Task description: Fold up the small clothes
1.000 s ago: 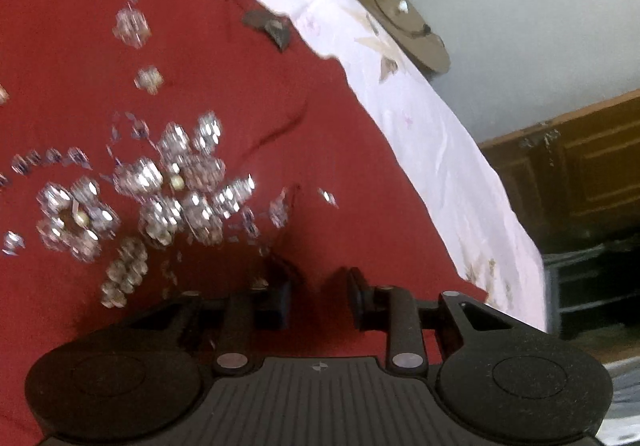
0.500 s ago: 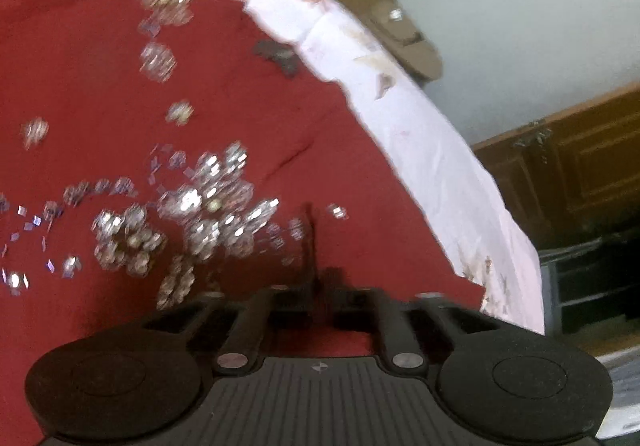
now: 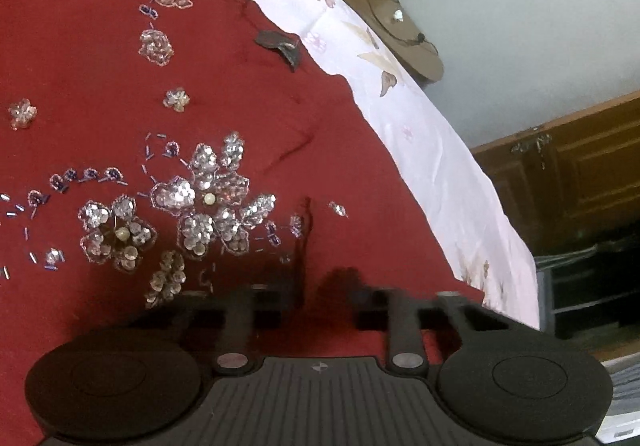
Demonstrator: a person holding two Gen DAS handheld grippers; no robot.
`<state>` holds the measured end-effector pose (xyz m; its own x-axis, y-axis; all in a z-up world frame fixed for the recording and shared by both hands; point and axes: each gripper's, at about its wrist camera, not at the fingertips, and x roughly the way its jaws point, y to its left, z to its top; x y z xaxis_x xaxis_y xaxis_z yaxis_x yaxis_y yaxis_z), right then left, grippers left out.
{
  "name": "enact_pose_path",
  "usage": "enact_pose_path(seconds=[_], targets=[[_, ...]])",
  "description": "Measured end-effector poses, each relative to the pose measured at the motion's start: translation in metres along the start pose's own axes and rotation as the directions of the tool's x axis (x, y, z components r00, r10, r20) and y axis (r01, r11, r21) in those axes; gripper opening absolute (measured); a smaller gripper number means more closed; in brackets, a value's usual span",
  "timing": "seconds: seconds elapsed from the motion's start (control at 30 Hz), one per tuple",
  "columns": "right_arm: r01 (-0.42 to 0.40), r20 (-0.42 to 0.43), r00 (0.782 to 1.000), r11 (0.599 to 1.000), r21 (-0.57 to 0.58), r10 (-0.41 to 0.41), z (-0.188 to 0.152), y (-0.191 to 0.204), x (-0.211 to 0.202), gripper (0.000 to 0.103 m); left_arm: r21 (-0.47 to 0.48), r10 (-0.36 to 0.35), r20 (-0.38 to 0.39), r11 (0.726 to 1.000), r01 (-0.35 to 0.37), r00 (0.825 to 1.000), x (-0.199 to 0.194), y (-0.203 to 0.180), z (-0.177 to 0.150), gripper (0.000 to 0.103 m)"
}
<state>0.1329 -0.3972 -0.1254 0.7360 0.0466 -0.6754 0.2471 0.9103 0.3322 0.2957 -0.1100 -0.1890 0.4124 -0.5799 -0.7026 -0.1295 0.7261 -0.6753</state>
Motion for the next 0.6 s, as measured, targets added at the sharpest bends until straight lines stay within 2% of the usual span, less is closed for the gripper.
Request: enact_pose_path(seconds=[0.13,0.3,0.4,0.5,0.57,0.6], targets=[[0.005,0.001,1.000,1.000,0.000,-0.005,0.000,0.001,-0.001,0.073,0.053,0.011,0.033,0.999,-0.013,0.999,-0.005,-0.009,-0.003,0.004],[0.008,0.009,1.000,1.000,-0.015,-0.007,0.003,0.004,-0.002,0.073,0.071,-0.014,0.106,0.997,0.007,0.994,-0.038,-0.005,0.009,0.002],[0.012,0.012,1.000,1.000,-0.029,-0.012,0.005,0.007,-0.002,0.073,0.067,0.003,0.159,0.998,-0.014,0.987,-0.068,0.012,0.027,0.001],[0.014,0.012,1.000,0.999,-0.052,-0.013,0.008,0.012,0.001,0.073,0.041,0.064,0.225,0.996,-0.075,0.972,-0.098,0.038,0.048,0.001],[0.015,0.011,1.000,0.998,-0.066,-0.014,0.010,0.016,0.004,0.073,0.013,0.096,0.235,0.995,-0.102,0.967,-0.112,0.059,0.060,0.001],[0.017,0.014,1.000,0.997,-0.073,-0.016,0.011,0.018,0.006,0.073,0.007,0.096,0.218,0.995,-0.100,0.971,-0.115,0.068,0.064,0.001]])
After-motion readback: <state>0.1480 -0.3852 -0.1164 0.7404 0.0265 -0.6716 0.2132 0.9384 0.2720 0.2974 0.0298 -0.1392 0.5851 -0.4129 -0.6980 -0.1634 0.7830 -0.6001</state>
